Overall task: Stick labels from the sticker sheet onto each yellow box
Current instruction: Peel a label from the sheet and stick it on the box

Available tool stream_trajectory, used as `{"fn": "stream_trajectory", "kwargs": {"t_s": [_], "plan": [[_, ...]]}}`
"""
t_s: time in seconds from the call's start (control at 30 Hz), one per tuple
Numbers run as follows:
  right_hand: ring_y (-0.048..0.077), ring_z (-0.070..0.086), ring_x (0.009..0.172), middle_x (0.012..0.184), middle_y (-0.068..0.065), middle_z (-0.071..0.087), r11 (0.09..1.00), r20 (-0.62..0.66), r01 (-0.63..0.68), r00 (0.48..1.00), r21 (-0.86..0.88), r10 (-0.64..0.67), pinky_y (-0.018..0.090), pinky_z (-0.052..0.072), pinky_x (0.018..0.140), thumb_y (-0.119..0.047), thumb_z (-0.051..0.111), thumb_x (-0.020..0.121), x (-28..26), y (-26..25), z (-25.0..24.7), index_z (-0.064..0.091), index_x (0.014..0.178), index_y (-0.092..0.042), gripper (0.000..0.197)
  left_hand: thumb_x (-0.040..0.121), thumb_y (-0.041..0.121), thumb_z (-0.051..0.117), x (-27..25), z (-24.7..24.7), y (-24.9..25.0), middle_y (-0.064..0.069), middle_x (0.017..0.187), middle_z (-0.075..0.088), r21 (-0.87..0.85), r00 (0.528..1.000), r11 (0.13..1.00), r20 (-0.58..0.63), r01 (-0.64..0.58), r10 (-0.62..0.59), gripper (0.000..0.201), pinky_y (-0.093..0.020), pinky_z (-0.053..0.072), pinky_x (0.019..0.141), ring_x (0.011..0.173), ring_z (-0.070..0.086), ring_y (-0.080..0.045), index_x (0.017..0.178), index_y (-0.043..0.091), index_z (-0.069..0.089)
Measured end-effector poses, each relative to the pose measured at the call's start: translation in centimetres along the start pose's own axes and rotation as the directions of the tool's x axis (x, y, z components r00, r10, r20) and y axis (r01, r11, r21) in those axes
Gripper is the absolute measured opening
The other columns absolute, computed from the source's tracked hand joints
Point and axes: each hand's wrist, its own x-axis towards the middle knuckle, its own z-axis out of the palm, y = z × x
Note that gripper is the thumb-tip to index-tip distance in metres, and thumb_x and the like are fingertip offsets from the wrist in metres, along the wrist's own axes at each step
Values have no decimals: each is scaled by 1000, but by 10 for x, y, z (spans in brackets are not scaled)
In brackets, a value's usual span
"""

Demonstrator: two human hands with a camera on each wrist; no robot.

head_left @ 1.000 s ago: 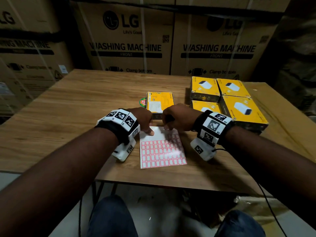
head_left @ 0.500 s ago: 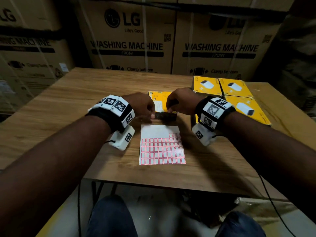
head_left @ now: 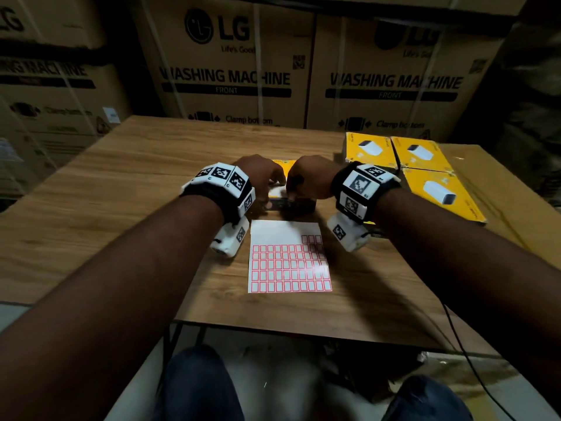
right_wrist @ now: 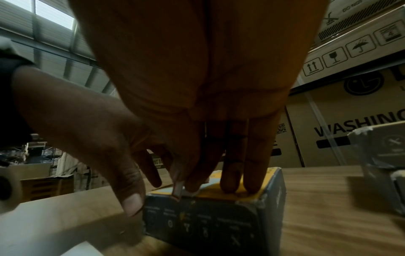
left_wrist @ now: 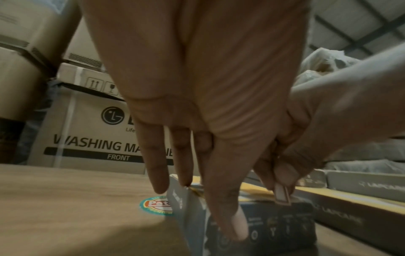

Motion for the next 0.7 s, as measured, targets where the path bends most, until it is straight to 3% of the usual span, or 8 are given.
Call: {"fn": "stream_trajectory", "kwargs": {"t_s": [0.2, 0.3, 0.53, 0.7], "plan": [[18, 56, 82, 98, 3, 71, 1000, -35, 2, 999, -31, -3, 23, 39, 71, -13, 65, 84, -4, -5, 3, 77, 96, -23, 19, 66, 19, 86, 2, -1, -2, 6, 128, 63, -39, 1000, 999, -1, 0, 0, 66, -23, 41, 82, 115, 60, -18, 127, 29, 60], [23, 62, 90, 99, 4, 71, 999, -50, -6, 999, -47, 3, 24, 39, 70, -12, 62, 84, -7, -7, 4, 77, 98, -20, 22, 62, 21, 88, 4, -2, -2, 6, 127, 64, -41, 1000, 999, 12, 4, -3, 70, -28, 47, 87, 114, 61, -20, 126, 30, 61], [28, 64, 90, 97, 8, 71, 997, -78, -13, 997, -75, 7, 32, 52, 74, -12, 62, 83, -9, -11, 7, 76, 97, -17, 20, 65, 18, 85, 6, 0, -6, 6, 125, 65, -62, 1000, 998, -12, 11, -12, 65, -22, 39, 80, 113, 61, -19, 125, 28, 62], [22, 63, 84, 93, 3, 70, 996, -84, -2, 996, -89, -6, 27, 47, 66, -9, 66, 81, -10, -11, 9, 75, 89, -22, 18, 66, 20, 85, 7, 0, -5, 6, 126, 64, -60, 1000, 998, -16, 15, -16, 63, -23, 40, 81, 115, 60, -18, 125, 26, 62]]}}
